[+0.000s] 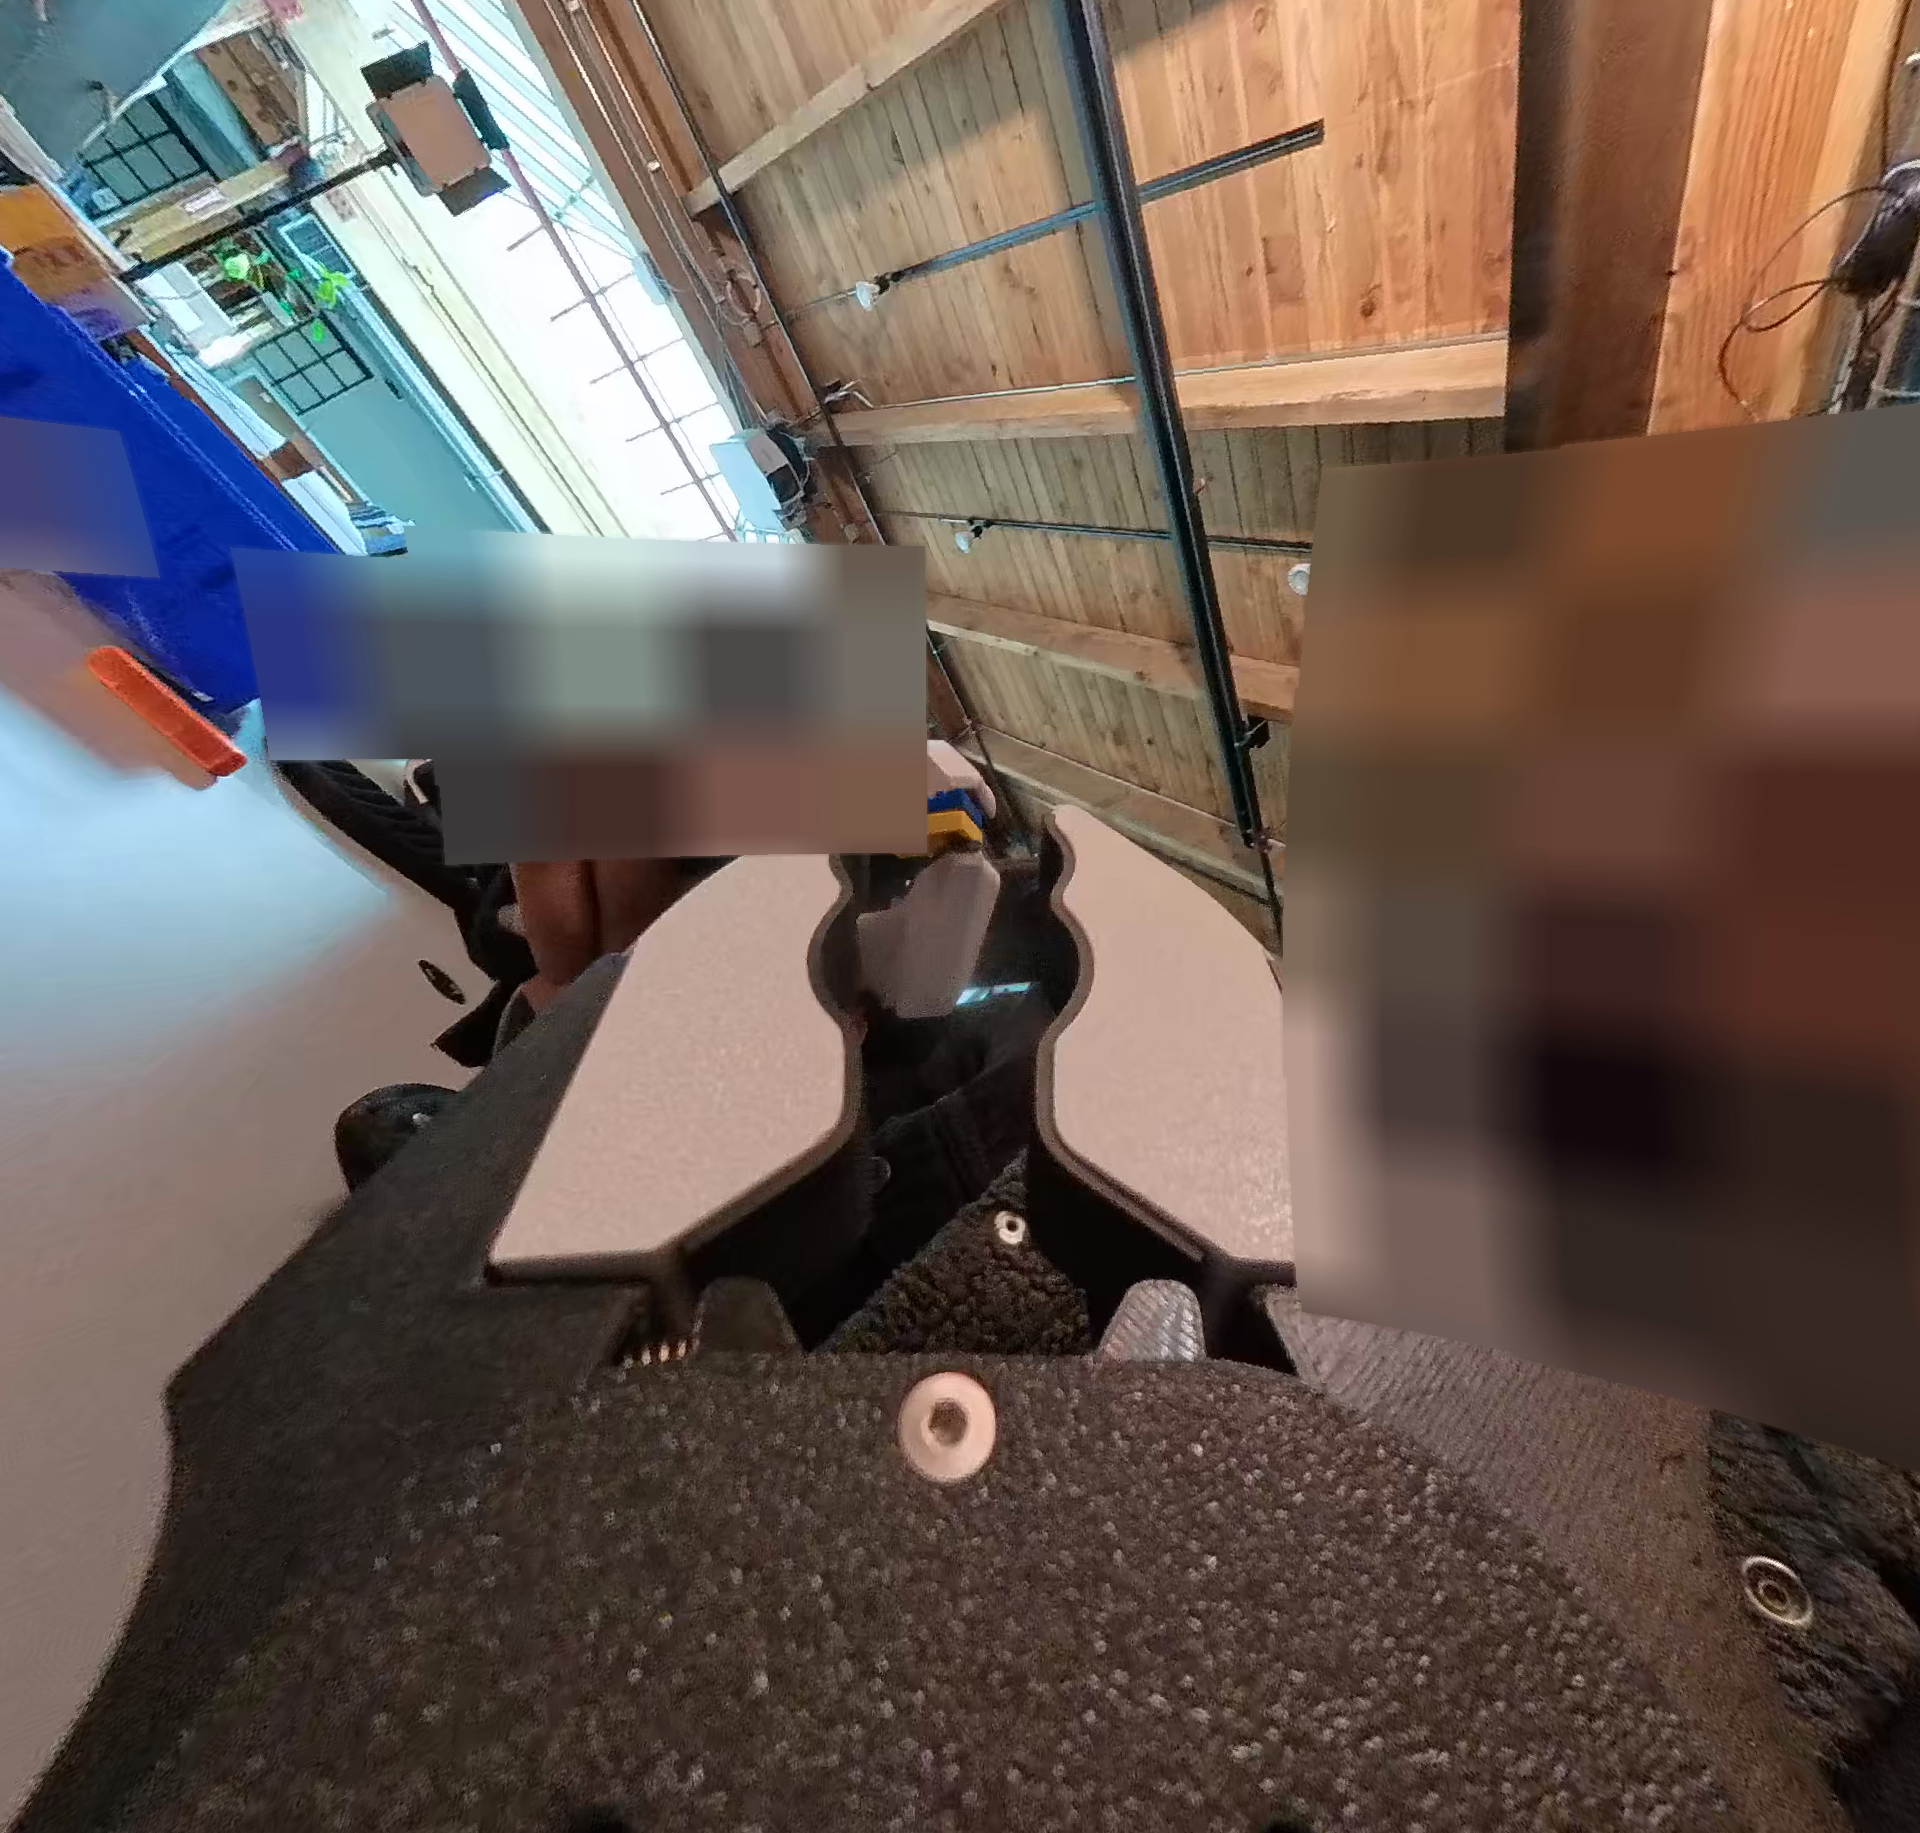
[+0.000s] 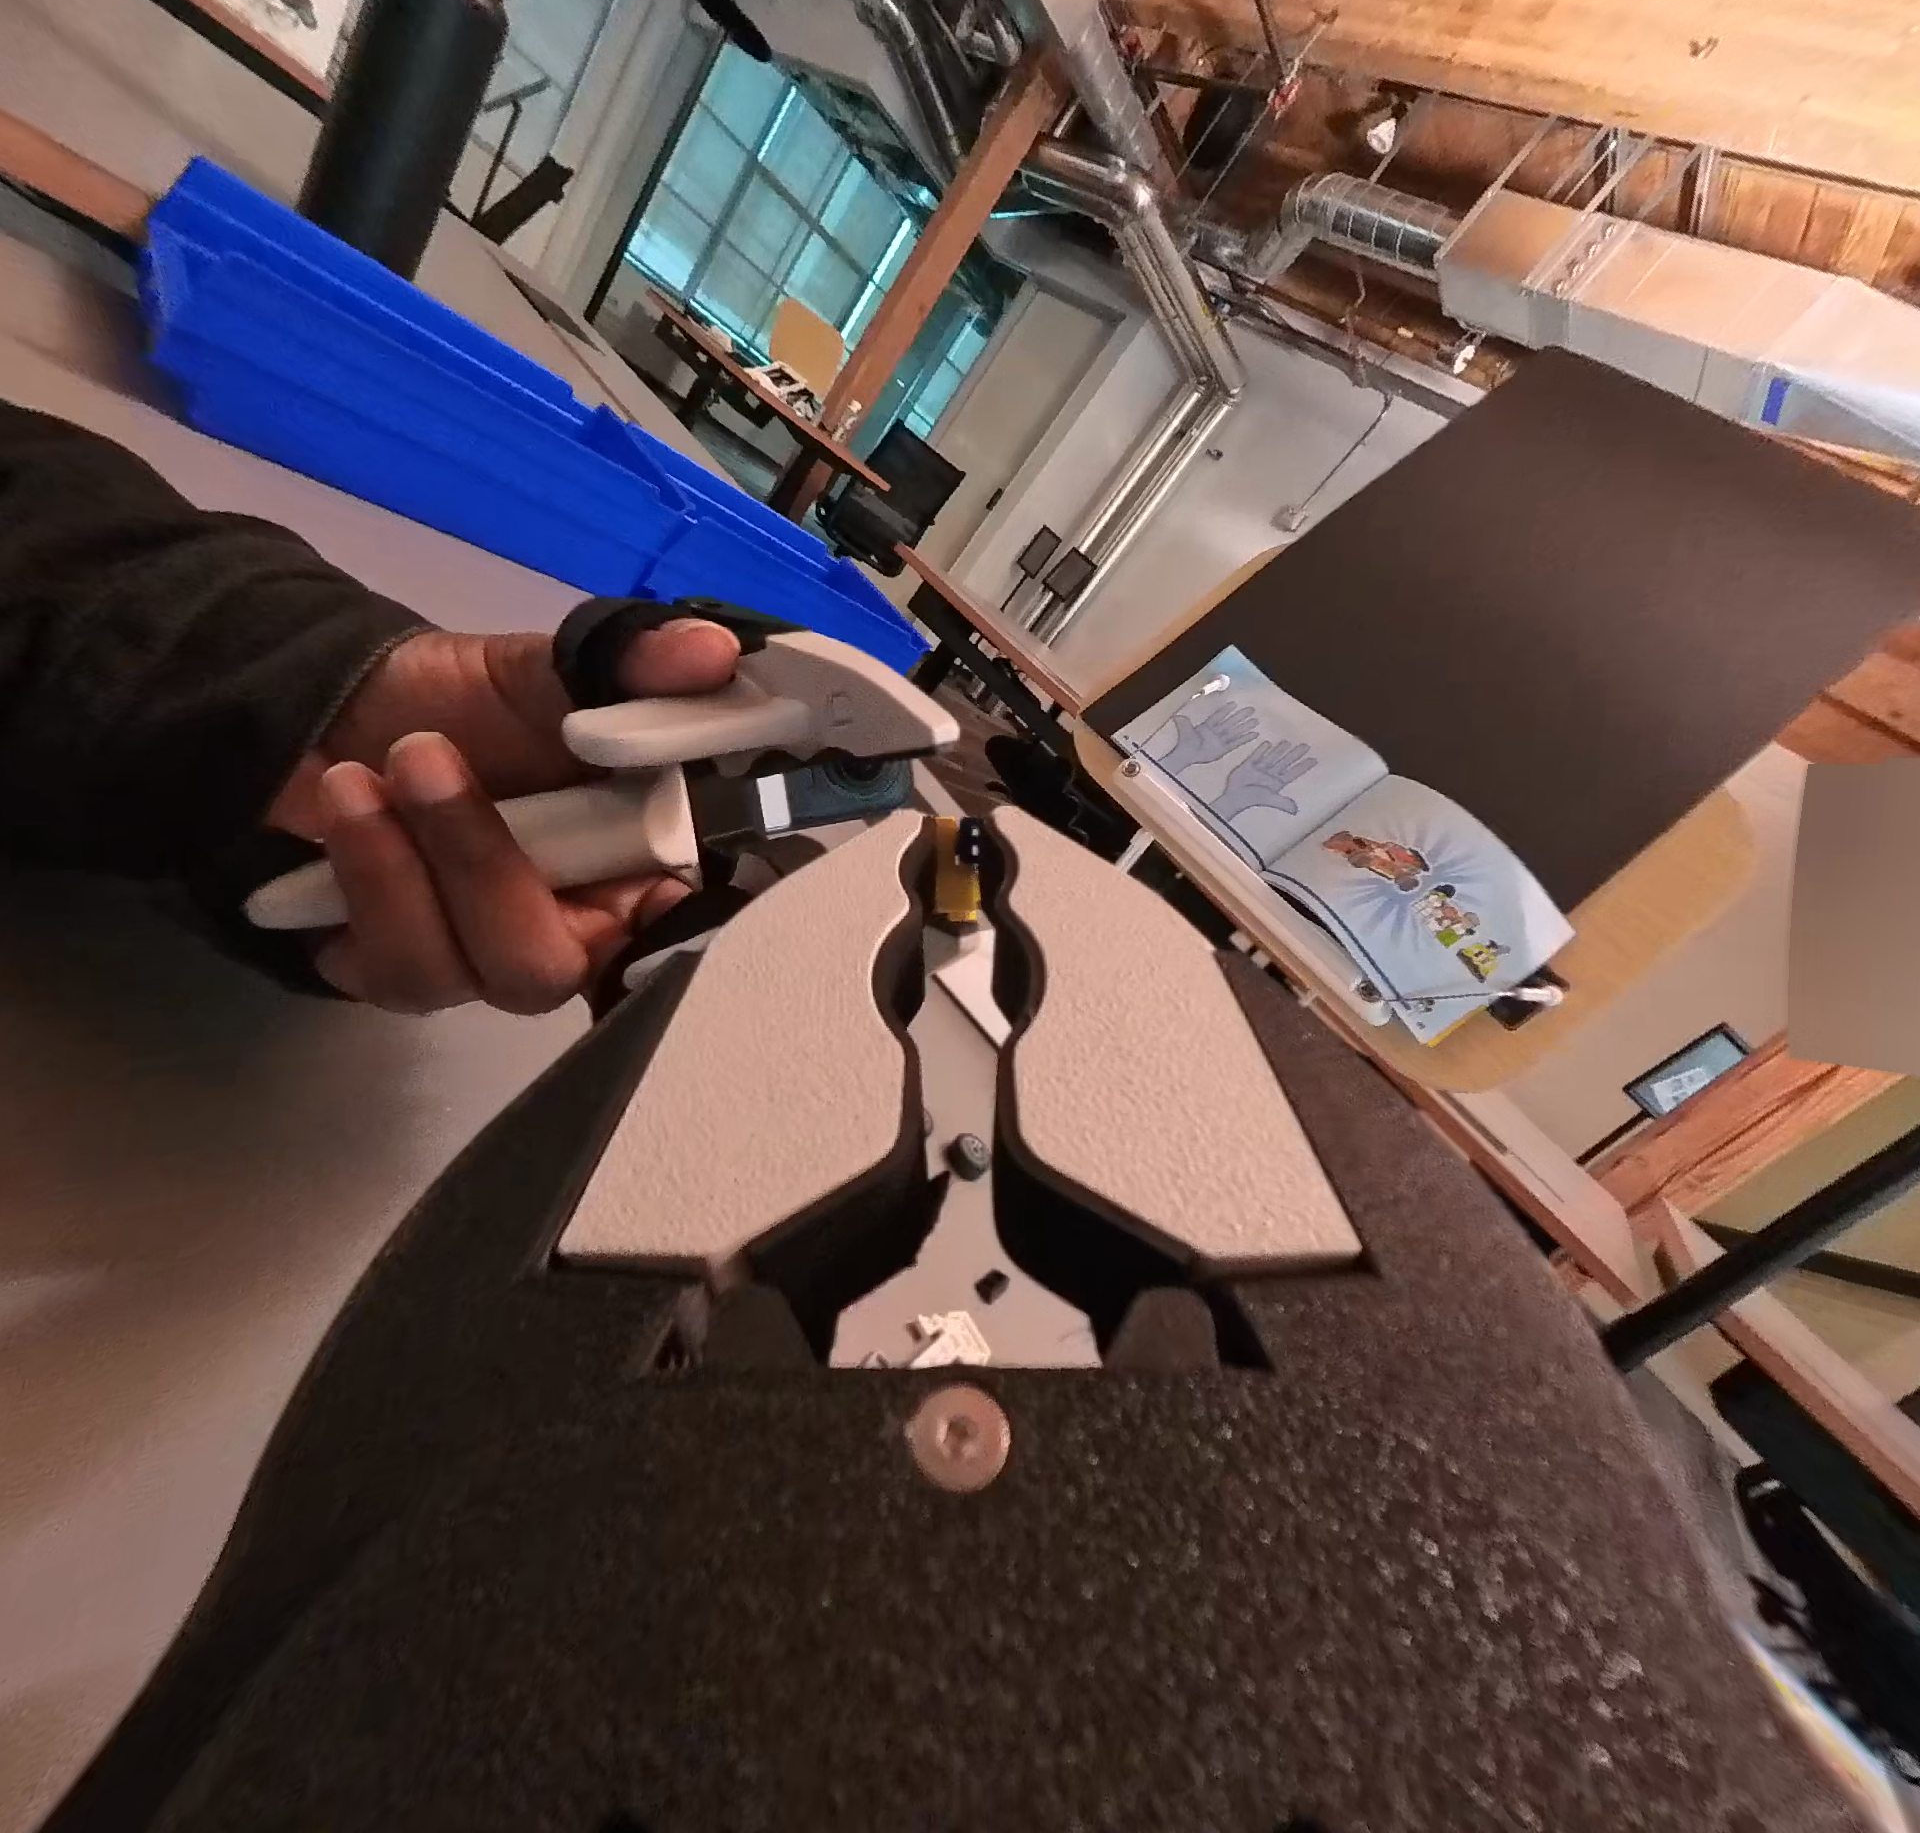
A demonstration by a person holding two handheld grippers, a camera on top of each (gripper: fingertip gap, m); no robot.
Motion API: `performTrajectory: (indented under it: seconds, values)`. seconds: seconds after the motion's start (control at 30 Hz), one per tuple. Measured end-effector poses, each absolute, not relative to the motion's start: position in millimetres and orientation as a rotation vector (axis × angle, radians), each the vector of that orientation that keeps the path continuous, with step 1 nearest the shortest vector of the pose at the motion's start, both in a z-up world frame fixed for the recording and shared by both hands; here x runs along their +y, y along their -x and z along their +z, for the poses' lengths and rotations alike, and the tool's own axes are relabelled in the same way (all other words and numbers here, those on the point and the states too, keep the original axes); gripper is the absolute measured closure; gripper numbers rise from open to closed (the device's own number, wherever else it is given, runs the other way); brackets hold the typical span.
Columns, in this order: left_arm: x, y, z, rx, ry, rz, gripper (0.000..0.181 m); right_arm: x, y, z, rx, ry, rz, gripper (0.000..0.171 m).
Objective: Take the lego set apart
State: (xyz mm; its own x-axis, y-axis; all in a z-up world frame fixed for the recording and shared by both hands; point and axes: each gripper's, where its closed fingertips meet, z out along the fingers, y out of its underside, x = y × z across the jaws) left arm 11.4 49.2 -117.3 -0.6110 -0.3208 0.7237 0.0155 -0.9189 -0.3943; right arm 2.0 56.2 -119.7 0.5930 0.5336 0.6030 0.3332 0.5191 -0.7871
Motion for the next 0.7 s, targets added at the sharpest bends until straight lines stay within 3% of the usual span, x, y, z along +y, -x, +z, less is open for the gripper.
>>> performTrajectory:
  seconds: [0.1, 0.37, 0.53, 0.7]
  values:
    - [49, -12, -119, 0.516, 1.271, -2.623, 0.163, 54, 0, -120, -0.993, 1.031, 0.094, 0.164]
    - [49, -10, -123, 0.588, 1.312, -2.596, 0.163, 54, 0, -124, -1.015, 1.031, 0.097, 0.162]
    - [41, -5, -146, 0.928, 1.483, -2.367, 0.163, 43, 2, -138, -1.219, 1.127, 0.328, 0.148]
    - [28, 0, -164, 1.18, 1.572, -2.224, 0.164, 24, 5, -165, -1.598, 1.171, 0.362, 0.147]
